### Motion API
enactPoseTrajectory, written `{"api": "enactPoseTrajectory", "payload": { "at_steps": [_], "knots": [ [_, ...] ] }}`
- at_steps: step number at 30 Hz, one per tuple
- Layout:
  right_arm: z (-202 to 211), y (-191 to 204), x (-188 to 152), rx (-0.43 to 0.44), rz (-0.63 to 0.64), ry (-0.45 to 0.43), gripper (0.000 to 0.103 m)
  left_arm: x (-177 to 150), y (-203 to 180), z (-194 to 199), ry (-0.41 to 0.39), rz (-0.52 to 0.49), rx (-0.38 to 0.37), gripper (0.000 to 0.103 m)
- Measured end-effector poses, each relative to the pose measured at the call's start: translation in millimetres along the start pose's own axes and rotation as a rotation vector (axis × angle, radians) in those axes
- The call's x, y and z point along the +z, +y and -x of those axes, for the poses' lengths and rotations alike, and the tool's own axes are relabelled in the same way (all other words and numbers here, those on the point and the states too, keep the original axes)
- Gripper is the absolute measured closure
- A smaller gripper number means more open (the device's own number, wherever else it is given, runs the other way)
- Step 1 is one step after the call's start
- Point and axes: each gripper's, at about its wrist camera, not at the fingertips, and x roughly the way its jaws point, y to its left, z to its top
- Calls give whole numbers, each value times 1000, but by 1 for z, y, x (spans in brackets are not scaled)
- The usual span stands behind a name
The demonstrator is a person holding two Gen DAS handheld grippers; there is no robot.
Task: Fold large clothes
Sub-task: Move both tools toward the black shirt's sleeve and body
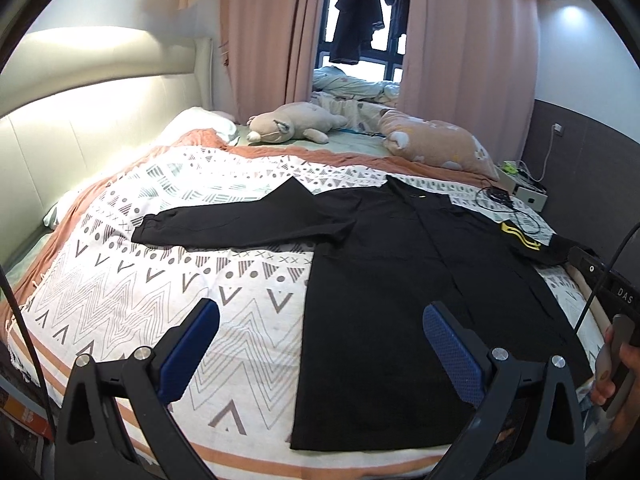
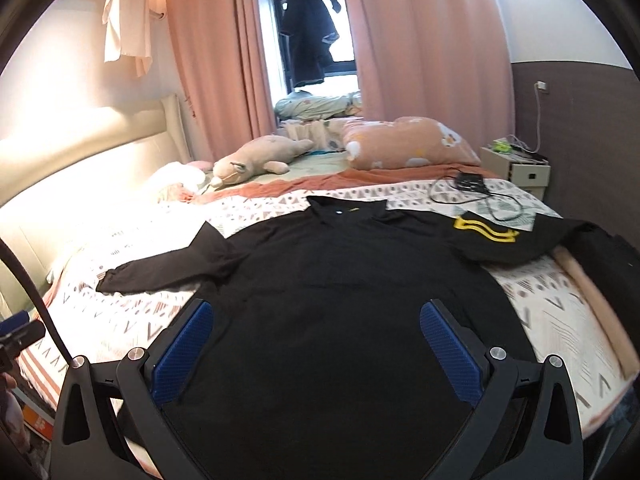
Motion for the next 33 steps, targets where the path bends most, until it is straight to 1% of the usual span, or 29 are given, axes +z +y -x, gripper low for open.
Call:
{"api": "enactPoseTrajectory", "payload": {
  "at_steps": [3,6,11,17,21,26,29,32,33],
  "knots": [
    [-23,6,8,13,-6,14,0,7,13,-17,16,23,21,0],
    [-43,14,15,45,-20,19,0,13,29,-30,26,45,35,0],
    [-76,17,26,77,-54,63,0,23,60,-53,51,93,76,0],
    [-126,26,57,110,-55,100,0,38,106,-84,85,161,127,0],
    [-163,34,79,133,-29,137,0,48,133,-105,99,211,140,0],
    [-205,43,101,131,-20,183,0,63,165,-136,123,264,167,0],
    [-233,47,113,123,-23,202,0,72,181,-154,148,294,174,3],
    [-260,50,124,108,-17,229,0,79,200,-179,187,328,180,10],
    [-269,49,126,104,-19,237,0,81,206,-188,199,343,180,10]
  ]
}}
